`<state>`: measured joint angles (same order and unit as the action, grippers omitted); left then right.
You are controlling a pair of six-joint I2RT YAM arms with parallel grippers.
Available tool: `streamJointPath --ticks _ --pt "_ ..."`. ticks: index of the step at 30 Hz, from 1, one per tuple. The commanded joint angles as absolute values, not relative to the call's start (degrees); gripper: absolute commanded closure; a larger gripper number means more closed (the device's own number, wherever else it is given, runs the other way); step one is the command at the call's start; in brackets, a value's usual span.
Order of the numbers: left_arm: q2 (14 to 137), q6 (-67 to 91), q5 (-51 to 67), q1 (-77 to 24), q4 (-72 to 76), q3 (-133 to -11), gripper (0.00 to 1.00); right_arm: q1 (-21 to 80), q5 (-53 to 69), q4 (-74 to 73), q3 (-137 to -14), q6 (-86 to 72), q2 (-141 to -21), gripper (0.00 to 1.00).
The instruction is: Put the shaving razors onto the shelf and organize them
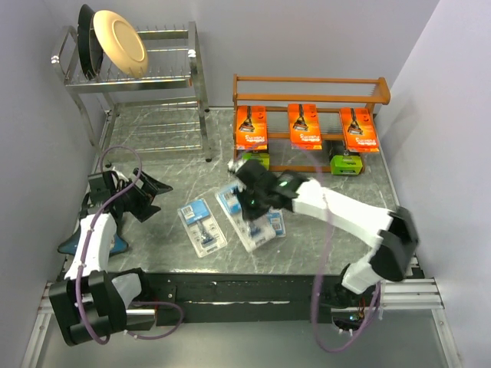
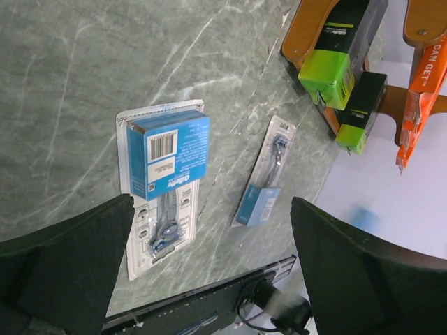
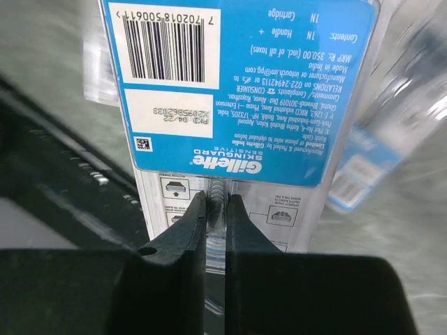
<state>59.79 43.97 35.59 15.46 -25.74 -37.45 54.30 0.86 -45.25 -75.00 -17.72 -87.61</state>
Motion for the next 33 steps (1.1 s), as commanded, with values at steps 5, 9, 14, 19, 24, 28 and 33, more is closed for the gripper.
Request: streamJointPath --ticks 5,9,14,19,24,28,33 --pt "61.96 40.87 37.7 11.43 -23.91 -46.14 0.01 41.94 -9.21 -46.76 -101.4 -0.63 -81.56 1.0" --pt "63.54 41.66 37.88 9.23 -20.93 -45.97 0.01 30.08 -9.14 -46.93 -113.79 2.54 -87.6 1.0" --pt "66.53 42.19 38.32 8.88 -17.58 -45.62 0.01 17.0 -9.76 -49.74 -132.34 4.31 -95.79 1.0" --pt "68.47 42.8 39.2 8.09 -14.68 -44.39 0.01 10.29 -9.85 -47.38 -133.78 5.36 -97.91 1.0" --pt "68.55 42.18 38.94 7.73 -14.68 -43.33 0.0 5.64 -11.07 -47.2 -133.59 6.24 -99.84 1.0" --pt "67.94 43.33 39.46 7.82 -13.36 -41.14 0.0 2.65 -9.85 -47.55 -133.33 5.8 -101.77 1.0" --pt "66.97 43.77 39.29 7.73 -12.22 -39.47 0.01 1.14 -10.72 -45.09 -131.66 5.54 -103.8 0.97"
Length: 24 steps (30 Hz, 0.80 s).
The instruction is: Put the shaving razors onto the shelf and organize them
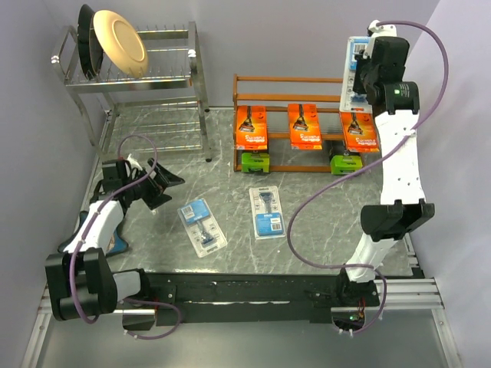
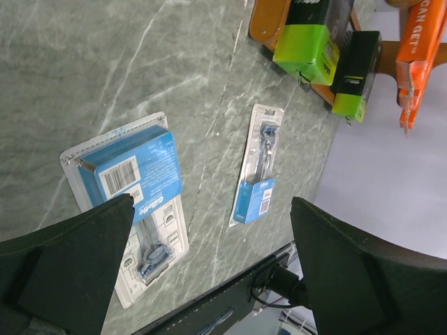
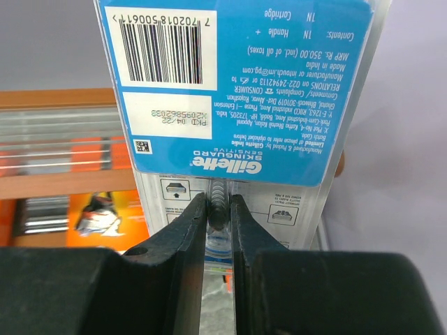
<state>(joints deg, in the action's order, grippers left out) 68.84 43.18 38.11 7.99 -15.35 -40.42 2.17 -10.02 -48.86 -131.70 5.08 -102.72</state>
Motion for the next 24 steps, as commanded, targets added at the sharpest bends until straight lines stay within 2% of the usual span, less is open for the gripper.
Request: streamJointPath --ticks 1,8,24 --pt "66.62 44.03 39.29 7.82 -11.96 -39.2 0.01 1.14 -10.72 -43.96 -131.83 5.62 -104.06 0.97" --pt "65.04 44.03 39.02 7.74 -12.3 -37.62 0.01 1.14 -10.72 -41.93 -135.09 6.24 -108.01 0.95" --pt "62.49 43.86 38.58 8.26 -12.83 -35.78 0.01 1.14 -13.27 -36.12 -133.42 8.0 -112.23 0.93"
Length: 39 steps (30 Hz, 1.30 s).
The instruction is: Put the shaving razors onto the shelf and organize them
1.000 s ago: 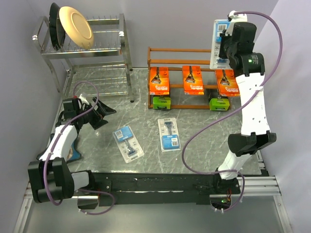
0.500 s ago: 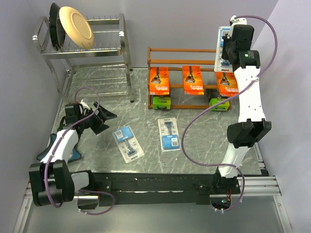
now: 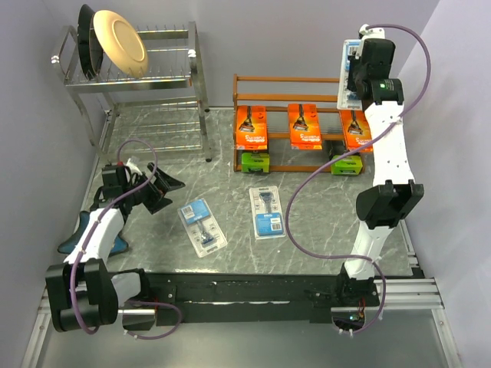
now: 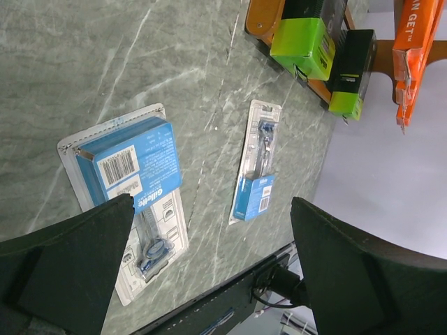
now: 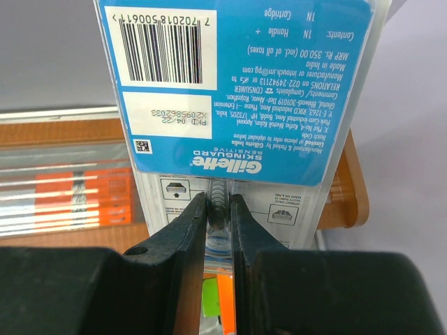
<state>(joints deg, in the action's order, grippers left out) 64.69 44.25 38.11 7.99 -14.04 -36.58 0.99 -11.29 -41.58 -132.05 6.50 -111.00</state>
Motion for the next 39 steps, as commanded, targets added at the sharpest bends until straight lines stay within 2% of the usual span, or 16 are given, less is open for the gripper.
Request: streamJointPath --ticks 1,32,39 --pt "62.06 43.86 38.5 8.35 -12.83 -35.6 0.0 1.06 -13.36 -35.78 -133.5 8.09 -112.5 0.9" --pt "61.96 43.77 38.85 10.99 -13.8 -34.28 0.01 0.26 -14.94 -32.08 -132.45 9.67 -118.12 0.84" --pt "62.14 44.73 39.11 11.25 -12.66 -33.75 0.01 0.26 -14.5 -33.05 -130.35 9.49 -117.42 0.8"
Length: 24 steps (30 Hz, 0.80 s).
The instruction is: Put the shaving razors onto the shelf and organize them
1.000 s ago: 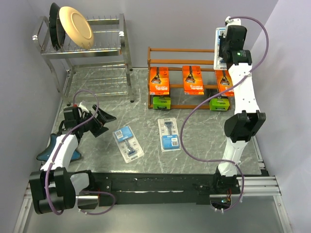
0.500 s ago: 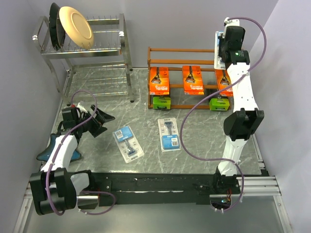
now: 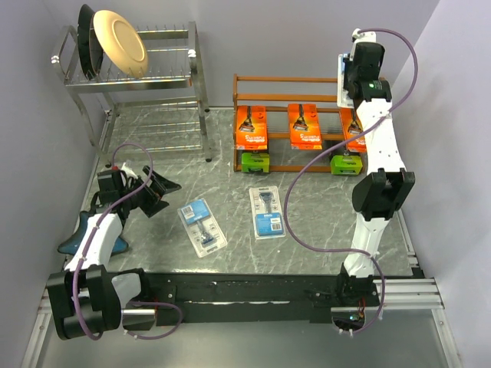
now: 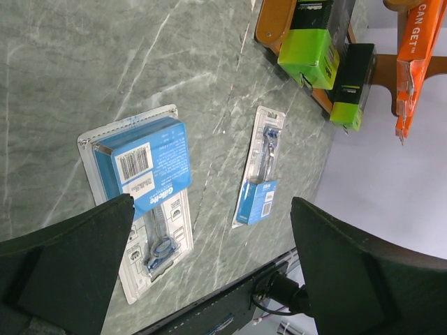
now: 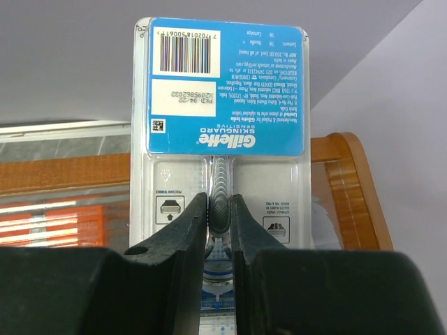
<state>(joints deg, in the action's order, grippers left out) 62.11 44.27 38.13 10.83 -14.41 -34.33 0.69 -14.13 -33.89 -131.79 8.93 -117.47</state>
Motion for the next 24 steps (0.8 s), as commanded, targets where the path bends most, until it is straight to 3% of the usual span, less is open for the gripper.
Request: streamJointPath --ticks 1,24 --pt "62.14 44.91 39.29 11.42 -12.31 -33.58 0.01 0.35 -14.33 -33.22 -129.47 9.58 -117.33 0.78" --pt "60.38 46.23 39.29 13.1 -10.72 -31.29 0.01 -3.34 -8.27 -34.72 -123.84 19.5 -115.49 0.7"
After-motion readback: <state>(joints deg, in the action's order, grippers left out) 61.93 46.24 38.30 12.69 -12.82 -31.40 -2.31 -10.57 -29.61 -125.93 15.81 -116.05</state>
